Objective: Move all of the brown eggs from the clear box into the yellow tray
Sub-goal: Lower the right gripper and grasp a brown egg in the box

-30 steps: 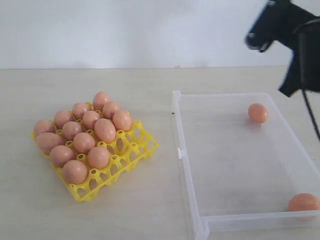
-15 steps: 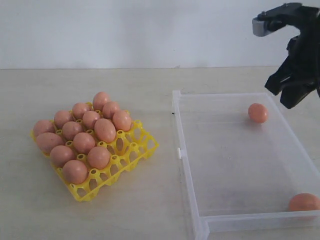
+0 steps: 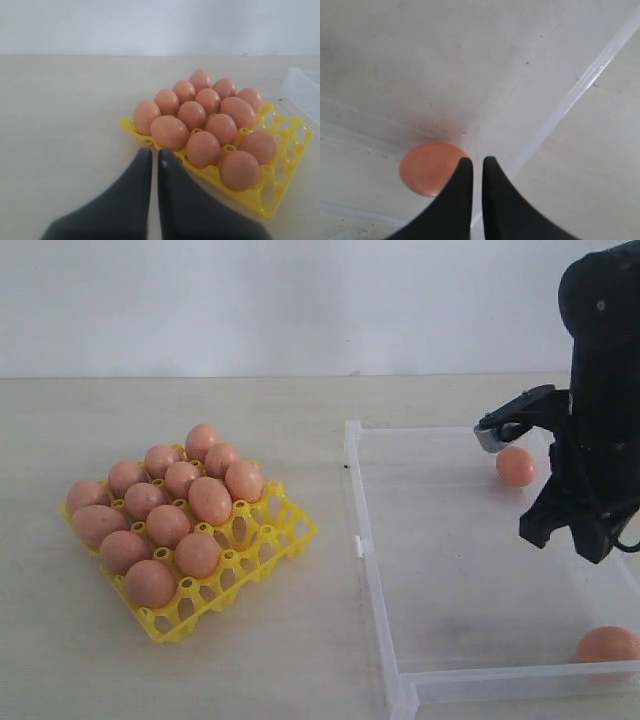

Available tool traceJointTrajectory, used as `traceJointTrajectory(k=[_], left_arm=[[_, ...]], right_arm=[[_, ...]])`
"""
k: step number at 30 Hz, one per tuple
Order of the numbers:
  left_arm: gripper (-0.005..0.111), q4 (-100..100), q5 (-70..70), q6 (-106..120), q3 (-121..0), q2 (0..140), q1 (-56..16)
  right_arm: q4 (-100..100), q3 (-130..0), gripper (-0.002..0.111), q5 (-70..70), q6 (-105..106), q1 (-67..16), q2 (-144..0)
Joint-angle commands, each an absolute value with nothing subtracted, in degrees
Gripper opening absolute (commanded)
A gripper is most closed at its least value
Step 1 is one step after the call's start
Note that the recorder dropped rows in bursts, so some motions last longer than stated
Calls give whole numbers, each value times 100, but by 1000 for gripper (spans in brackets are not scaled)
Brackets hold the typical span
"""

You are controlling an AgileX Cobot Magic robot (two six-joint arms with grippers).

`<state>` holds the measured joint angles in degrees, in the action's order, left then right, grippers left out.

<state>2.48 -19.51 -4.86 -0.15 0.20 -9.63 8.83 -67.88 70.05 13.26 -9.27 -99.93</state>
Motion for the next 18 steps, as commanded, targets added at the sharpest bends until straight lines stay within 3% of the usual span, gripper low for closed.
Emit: traceJointTrajectory(k=[1, 5, 10, 12, 18], left_arm=[[4, 233, -1934, -493, 0, 0, -989], [4, 233, -1934, -493, 0, 0, -989], [4, 233, -1934, -493, 0, 0, -989], [4, 233, -1934, -493, 0, 0, -989], [4, 233, -1934, -493, 0, 0, -989]], right_arm=[[141, -6752, 0, 6996, 2207, -935, -9677], [211, -6667, 9, 6996, 3501, -922, -9550], [542, -6177, 45, 6996, 4689, -922, -9560], [899, -5930, 54, 6996, 5270, -922, -9582], [1602, -5714, 58, 6996, 5428, -922, -9724]])
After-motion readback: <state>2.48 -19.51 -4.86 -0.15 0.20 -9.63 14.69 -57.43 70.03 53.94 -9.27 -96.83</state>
